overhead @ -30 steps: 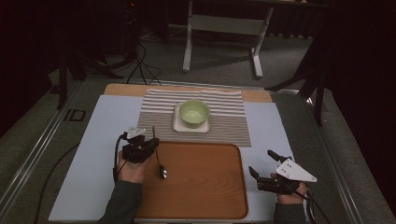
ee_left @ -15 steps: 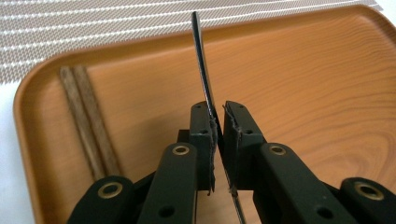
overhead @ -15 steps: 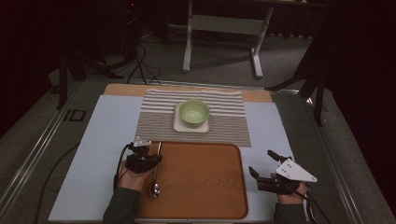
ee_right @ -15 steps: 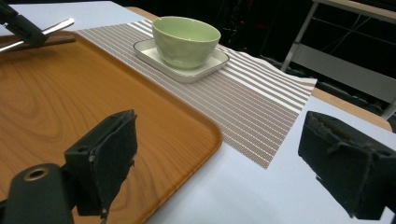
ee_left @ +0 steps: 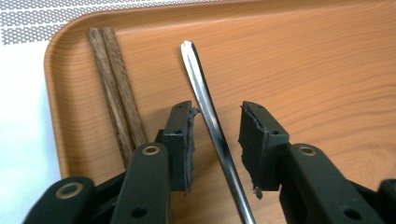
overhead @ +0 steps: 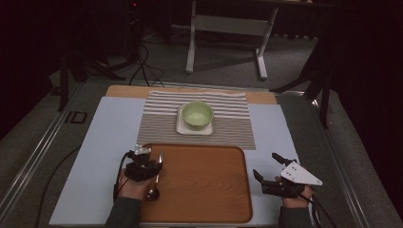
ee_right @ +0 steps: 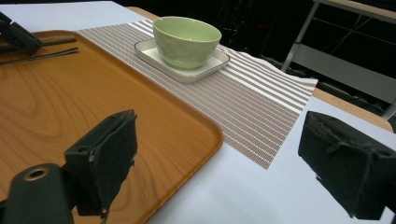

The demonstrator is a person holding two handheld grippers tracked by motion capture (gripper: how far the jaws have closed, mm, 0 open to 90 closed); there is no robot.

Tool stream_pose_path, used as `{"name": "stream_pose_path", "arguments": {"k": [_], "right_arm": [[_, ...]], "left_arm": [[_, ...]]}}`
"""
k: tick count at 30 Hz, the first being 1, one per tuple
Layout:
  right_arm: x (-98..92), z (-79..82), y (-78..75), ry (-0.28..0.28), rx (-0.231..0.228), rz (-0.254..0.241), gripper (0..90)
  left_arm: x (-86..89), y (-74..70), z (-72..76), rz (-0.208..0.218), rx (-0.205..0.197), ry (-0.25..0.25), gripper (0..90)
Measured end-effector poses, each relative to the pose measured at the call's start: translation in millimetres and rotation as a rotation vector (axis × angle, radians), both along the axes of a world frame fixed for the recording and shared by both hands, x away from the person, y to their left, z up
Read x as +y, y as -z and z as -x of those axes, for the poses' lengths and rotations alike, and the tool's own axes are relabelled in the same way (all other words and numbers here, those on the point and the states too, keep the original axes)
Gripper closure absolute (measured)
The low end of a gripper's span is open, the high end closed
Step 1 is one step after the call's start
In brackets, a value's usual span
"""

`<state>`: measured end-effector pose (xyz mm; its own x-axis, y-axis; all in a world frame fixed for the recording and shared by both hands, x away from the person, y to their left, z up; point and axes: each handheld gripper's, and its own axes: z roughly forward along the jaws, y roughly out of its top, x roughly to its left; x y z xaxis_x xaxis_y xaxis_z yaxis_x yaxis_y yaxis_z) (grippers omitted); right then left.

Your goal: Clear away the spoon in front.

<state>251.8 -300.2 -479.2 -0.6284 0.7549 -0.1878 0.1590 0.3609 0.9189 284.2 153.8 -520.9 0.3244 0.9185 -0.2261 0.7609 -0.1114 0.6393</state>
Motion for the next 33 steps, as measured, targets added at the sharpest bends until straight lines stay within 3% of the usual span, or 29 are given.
{"name": "stream_pose_path", "arguments": {"k": [24, 28, 33], "right_arm": [[-0.2, -0.6, 0.5, 0.003, 0.001, 0.001, 11.2], [-0.5, -0.7, 0.5, 0.004, 0.001, 0.001, 11.2], [-0.5, -0.8, 0.6, 0.003, 0.0, 0.003, 11.2]], "left_arm": [[3.7, -22.1, -5.2, 0.081, -0.134, -0.027, 59.3], [4.7, -30.4, -9.7, 0.096, -0.197, -0.048, 59.3], [5.7, -36.4, -14.6, 0.101, -0.234, -0.055, 58.4]]}}
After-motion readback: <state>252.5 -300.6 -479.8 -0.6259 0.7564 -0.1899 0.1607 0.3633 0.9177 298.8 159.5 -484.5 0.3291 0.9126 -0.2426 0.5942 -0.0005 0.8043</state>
